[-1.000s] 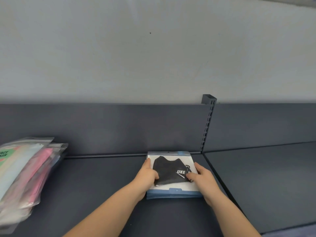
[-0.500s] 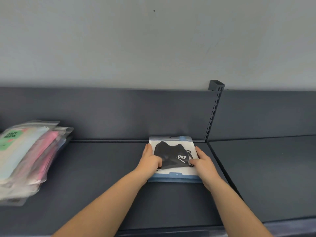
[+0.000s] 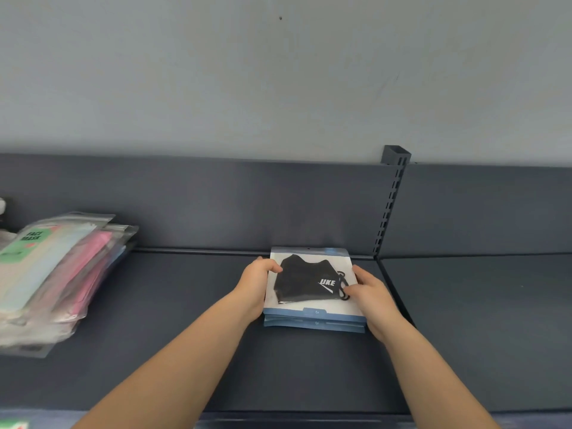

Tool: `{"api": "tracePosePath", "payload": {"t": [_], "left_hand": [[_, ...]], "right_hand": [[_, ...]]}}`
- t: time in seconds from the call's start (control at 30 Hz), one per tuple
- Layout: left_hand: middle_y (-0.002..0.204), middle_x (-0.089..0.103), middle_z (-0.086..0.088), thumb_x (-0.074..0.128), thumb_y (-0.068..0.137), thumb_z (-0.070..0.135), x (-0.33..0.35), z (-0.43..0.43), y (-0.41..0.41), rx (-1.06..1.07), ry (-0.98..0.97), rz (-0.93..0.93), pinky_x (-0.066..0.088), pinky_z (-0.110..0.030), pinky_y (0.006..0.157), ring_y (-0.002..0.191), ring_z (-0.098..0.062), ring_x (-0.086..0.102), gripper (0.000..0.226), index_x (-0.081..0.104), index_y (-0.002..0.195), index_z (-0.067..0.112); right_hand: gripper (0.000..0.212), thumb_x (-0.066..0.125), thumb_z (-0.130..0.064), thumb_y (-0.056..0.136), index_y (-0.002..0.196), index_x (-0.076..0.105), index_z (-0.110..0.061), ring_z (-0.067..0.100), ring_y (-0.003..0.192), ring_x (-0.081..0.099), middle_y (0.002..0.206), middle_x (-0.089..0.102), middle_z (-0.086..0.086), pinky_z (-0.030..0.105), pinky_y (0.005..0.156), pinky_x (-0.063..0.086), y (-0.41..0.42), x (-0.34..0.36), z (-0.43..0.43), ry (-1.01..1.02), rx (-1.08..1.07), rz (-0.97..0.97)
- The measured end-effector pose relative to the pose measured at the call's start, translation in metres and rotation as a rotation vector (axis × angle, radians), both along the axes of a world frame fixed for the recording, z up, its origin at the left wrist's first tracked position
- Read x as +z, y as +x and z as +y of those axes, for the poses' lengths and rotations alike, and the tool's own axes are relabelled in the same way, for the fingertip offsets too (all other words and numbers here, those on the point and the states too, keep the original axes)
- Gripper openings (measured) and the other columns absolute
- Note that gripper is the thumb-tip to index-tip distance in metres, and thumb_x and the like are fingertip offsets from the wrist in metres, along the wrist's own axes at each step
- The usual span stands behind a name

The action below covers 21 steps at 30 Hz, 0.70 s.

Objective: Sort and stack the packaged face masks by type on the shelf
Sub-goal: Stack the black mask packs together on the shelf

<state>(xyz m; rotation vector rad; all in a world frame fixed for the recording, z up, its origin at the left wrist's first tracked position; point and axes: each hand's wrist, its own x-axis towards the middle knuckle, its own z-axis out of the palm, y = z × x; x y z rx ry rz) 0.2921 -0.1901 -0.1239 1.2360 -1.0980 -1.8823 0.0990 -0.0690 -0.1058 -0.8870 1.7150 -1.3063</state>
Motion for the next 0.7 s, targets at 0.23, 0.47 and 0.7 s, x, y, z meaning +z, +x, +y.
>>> {"api": "tracePosePath", "payload": {"t": [0.23,0.47,0.7], "left_hand": [[0.161,0.027,-0.005,0.061,0.052,0.020,0.034,0.021,0.002,-0.012,-0.066,-0.079,0.022,-0.045,0.120,0.147,-0.026,0.025,0.110,0.022,0.155,0.020],[0.163,0.019,-0.004,0.056,0.087,0.013,0.043,0.016,0.033,-0.162,-0.422,-0.543,0.028,-0.029,0.107,0.147,-0.023,0.024,0.083,0.013,0.158,0.019],[0.166,0.003,-0.004,0.048,0.092,0.024,0.054,0.002,0.108,-0.420,-0.734,-1.119,0.014,-0.040,0.123,0.153,-0.025,0.003,0.084,-0.003,0.158,0.019]], "right_hand": [[0.052,0.057,-0.007,0.092,0.142,0.046,-0.017,0.010,0.114,0.057,0.130,0.058,-0.010,0.026,0.099,0.038,0.001,0.013,0.001,0.087,0.008,0.011],[0.068,0.053,-0.024,0.095,0.155,0.023,-0.013,0.017,0.149,0.019,0.163,0.020,0.001,0.033,0.118,0.020,0.011,0.044,-0.007,0.144,0.064,0.521],[0.073,0.053,-0.031,0.095,0.156,0.017,-0.017,0.024,0.151,0.009,0.164,0.009,0.005,0.038,0.121,0.017,0.073,0.053,-0.035,0.225,0.245,0.852]]}}
